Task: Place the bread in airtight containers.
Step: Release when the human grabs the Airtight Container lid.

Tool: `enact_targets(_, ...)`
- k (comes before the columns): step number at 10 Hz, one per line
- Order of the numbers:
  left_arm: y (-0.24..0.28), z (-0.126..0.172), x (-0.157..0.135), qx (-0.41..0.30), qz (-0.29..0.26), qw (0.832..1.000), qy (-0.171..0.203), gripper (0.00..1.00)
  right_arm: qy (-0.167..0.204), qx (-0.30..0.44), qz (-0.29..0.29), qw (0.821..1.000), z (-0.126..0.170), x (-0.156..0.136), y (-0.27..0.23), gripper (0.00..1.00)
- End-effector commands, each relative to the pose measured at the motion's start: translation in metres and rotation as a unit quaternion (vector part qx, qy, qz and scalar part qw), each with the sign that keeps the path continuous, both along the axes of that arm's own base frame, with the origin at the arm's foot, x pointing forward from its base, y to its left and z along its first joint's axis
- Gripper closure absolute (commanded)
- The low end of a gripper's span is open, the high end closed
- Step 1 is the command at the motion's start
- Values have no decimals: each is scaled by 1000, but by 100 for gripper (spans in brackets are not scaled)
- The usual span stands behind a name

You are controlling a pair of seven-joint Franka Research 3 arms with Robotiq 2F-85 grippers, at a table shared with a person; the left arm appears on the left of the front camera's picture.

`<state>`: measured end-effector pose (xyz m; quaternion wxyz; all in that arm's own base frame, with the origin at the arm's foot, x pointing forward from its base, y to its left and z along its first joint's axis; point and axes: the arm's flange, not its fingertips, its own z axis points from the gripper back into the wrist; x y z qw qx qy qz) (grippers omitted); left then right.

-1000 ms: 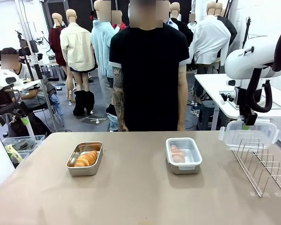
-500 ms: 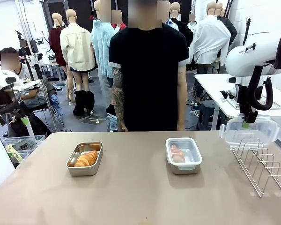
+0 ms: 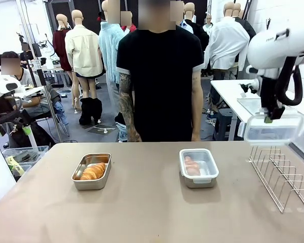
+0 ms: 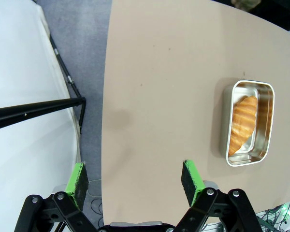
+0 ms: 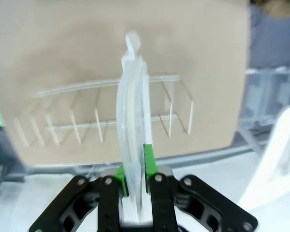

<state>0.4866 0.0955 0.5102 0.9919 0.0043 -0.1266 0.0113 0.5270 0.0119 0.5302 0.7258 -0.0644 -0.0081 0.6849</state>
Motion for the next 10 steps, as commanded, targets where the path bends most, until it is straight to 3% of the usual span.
enact_targets(1,0,-1,-2,0,10,1000,-7,0,-70,-28,52,996,15,-32,22,100)
enact_targets(3,0,-1,-2,0,10,1000,-7,0,-129,-50,129,982,42,-31,56,100)
enact_targets(5,0,-1,-2,0,10,1000,-7,0,-173,-43,174,968,59,-7,90,100)
enact_targets(10,0,-1,-2,0,10,1000,-7,0,-186,-9,167,968,65,23,127,100)
